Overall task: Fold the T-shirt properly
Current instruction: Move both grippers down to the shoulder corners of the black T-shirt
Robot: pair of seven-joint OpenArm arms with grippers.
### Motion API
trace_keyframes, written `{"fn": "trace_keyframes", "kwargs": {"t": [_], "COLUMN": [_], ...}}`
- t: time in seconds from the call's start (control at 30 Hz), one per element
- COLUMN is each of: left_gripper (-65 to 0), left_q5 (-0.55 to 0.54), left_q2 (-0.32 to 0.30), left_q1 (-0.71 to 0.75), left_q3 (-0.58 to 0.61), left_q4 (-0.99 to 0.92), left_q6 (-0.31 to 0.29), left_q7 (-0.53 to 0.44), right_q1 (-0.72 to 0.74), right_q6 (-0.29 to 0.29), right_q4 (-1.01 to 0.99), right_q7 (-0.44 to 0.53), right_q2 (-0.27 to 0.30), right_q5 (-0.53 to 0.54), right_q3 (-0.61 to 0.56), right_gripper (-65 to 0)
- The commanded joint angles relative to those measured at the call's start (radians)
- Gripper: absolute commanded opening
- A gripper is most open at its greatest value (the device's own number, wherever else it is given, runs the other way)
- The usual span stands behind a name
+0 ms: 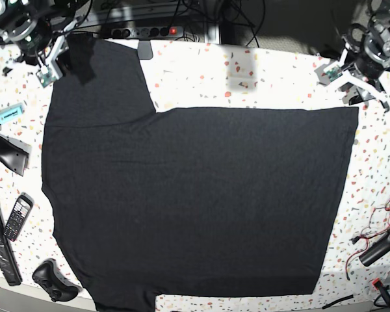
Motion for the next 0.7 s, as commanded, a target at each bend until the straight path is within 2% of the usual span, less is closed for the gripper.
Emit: {"fn": "trace_keyframes", "kwargs": {"t": [0.0,0.17,0.53,0.67], "left_gripper": [-41.8,-41.8,-42.0,-42.0], "left_q5": [0.011,0.059,0.041,0.031], "left_q2": [-0.015,-0.007,-0.007,-0.006], "left_q1": [-0.024,-0.090,-0.128,-0.134], "left_q3": [0.007,0.078,0.132,0.132], "left_q4": [-0.001,-0.048,-0.106,-0.163], "left_q6": [0.035,0.129,0.132,0.132], "left_q7": [-0.004,-0.005,-0.027,-0.089], "right_q1": [0.007,0.045,0.049,0.050], "right_q6": [-0.002,-0.002,-0.002,-0.003], "right_q4": [0.017,0.017,0.017,0.017], "right_q7": [0.011,-0.012,-0.052,-0.052], "right_q2": [0.011,0.011,0.011,0.011], "right_q5": [-0.006,-0.008,-0.009,-0.015], "right_q3": [0.008,0.008,0.008,0.008], "right_gripper": [-56.9,-56.9,-56.9,-56.9]}}
